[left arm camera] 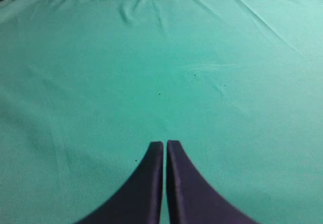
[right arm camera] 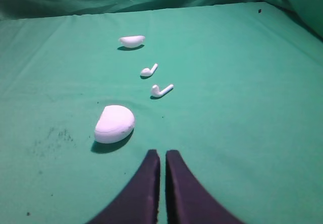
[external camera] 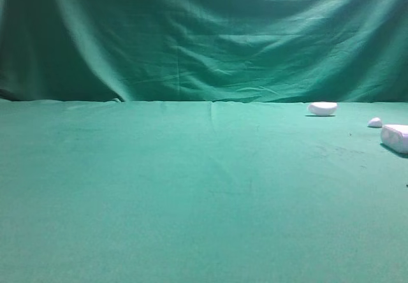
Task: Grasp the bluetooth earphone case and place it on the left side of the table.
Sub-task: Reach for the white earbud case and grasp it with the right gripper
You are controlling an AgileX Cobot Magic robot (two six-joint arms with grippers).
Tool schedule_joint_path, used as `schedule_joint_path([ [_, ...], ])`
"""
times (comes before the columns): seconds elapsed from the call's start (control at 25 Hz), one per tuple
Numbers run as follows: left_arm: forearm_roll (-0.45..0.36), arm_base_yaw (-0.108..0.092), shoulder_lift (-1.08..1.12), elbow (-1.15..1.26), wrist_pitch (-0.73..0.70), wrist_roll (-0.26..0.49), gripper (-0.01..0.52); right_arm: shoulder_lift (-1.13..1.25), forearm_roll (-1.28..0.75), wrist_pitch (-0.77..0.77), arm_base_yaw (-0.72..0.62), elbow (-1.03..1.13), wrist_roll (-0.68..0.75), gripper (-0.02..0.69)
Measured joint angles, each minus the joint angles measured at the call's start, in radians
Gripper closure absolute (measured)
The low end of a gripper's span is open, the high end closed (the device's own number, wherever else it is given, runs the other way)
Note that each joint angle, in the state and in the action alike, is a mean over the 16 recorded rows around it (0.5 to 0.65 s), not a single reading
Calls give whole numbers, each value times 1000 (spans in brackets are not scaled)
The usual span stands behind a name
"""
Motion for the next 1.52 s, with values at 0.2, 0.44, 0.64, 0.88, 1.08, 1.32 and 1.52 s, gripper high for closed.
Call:
schedule_joint_path([
  [0.2, 0, 0, 0, 0, 0, 0, 514, 0, 0, 0, 0, 0, 0, 665],
  [0.44, 0, 0, 0, 0, 0, 0, 514, 0, 0, 0, 0, 0, 0, 665],
  [0.64, 0, 0, 0, 0, 0, 0, 514, 0, 1, -4, 0, 0, 0, 665],
  [0.88, 0, 0, 0, 0, 0, 0, 514, 0, 44, -103, 0, 2, 23, 665],
  [1.08, 0, 0, 0, 0, 0, 0, 514, 0, 102, -272, 0, 0, 53, 665],
  [1.32, 0, 0, 0, 0, 0, 0, 514, 19, 168, -363, 0, -74, 85, 665],
  [1.52, 0, 0, 0, 0, 0, 0, 514, 99, 166, -259, 0, -198, 89, 665],
])
